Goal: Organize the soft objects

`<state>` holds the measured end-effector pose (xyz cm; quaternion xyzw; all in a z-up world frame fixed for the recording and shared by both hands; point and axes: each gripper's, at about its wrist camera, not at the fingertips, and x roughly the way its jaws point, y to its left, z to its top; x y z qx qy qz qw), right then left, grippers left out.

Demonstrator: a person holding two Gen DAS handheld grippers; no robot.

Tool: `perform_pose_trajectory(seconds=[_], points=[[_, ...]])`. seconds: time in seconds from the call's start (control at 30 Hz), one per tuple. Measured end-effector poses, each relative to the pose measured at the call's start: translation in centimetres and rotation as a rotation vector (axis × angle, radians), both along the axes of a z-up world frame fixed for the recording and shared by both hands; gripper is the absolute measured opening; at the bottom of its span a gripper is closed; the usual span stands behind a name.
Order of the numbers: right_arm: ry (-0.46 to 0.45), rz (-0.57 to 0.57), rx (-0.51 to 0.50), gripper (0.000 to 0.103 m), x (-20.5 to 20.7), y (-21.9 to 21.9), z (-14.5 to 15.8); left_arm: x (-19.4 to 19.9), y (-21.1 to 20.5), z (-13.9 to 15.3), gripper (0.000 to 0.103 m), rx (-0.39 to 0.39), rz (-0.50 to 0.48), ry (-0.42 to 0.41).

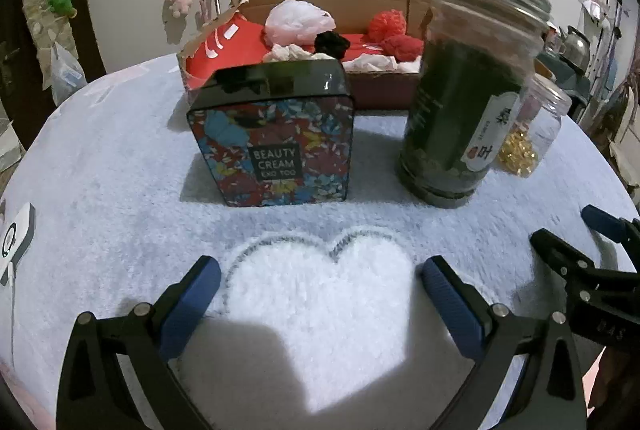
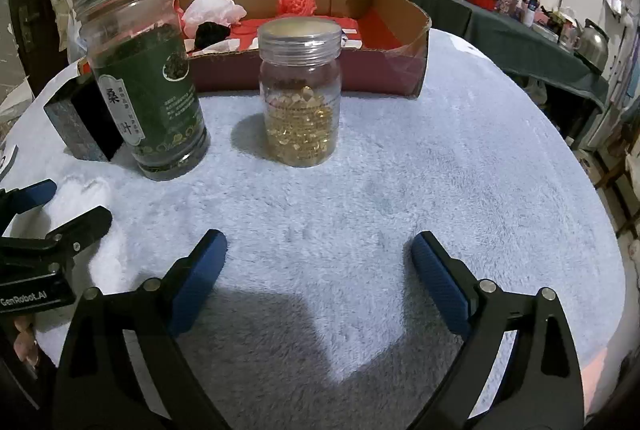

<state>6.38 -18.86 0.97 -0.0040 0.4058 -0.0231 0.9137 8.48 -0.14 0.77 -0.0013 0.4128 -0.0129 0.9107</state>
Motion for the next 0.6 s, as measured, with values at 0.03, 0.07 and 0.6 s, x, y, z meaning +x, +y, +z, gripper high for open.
perform_pose_trajectory(seconds=[0.03, 0.07, 0.6], points=[[-0.002, -0.001, 0.002, 0.096, -0.02, -0.04, -0.07, -0.09, -0.06, -0.03, 0.103, 0.001, 0.003, -0.003], [-0.005, -0.002, 0.004, 0.097, -0.05, -0.09, -0.13, -0.12, -0.07, -0.07, 0.103, 0.001, 0.003, -0.004], [-0.008, -0.004, 0.008, 0.098, -0.17, -0.21, -0.3, -0.52, -0.03, -0.07, 0.103, -0.002, 0.008, -0.012]])
